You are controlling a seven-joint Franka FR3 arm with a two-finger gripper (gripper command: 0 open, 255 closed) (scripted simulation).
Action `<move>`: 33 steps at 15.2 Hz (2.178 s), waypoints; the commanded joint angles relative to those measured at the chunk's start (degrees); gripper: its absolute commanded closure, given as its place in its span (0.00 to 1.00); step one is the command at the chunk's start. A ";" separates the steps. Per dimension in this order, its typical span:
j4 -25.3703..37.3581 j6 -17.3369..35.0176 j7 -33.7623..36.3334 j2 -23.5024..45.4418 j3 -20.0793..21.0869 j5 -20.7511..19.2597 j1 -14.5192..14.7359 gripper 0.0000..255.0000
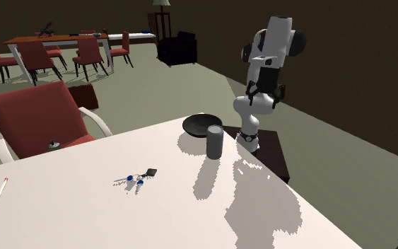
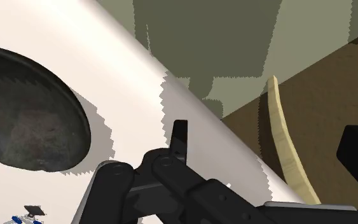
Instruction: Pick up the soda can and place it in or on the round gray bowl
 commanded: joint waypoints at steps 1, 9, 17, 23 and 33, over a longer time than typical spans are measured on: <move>0.00 0.00 0.00 0.00 0.00 0.00 0.00 0.00; 13.55 0.72 -7.46 17.21 -6.43 -2.27 -1.33 0.00; 32.16 -2.04 -15.35 36.03 -12.05 -1.19 -2.51 0.00; 41.54 -3.34 -19.22 45.68 -14.21 0.56 -3.86 0.00; 36.45 1.14 -19.08 45.06 -14.24 0.39 -3.90 0.00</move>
